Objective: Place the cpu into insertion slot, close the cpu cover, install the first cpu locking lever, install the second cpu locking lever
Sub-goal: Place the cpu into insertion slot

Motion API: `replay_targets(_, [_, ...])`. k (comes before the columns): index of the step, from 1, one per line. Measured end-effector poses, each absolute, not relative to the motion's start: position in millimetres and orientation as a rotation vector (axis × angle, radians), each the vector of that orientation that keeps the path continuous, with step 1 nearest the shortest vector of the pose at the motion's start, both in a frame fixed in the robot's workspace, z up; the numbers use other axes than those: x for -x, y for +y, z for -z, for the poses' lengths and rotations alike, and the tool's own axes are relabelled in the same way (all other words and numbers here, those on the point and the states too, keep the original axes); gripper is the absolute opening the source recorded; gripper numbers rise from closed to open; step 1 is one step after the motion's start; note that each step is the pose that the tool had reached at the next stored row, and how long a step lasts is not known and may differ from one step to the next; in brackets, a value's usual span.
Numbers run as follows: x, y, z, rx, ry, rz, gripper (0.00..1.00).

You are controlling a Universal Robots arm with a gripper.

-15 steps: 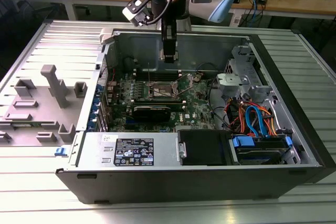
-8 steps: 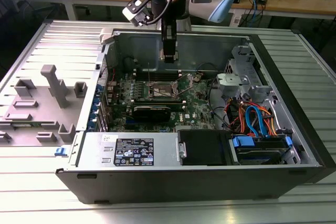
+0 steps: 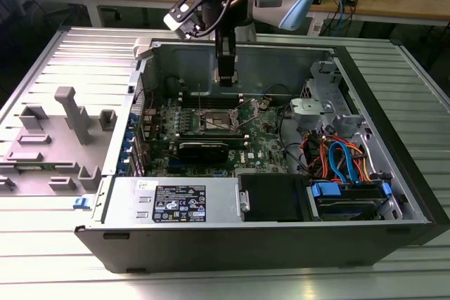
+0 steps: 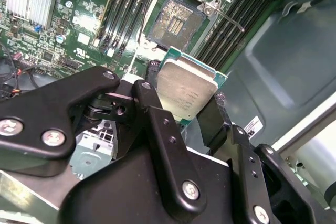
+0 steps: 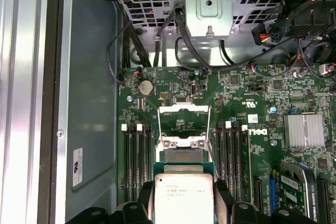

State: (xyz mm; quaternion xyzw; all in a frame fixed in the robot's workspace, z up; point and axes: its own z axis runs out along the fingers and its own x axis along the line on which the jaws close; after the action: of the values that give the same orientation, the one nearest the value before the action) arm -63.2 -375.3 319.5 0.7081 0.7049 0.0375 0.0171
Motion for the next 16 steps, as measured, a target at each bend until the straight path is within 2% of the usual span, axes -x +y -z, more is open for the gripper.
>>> replay_targets(16, [67,-375,-297,-2.149,2.244,-0.118,0.55])
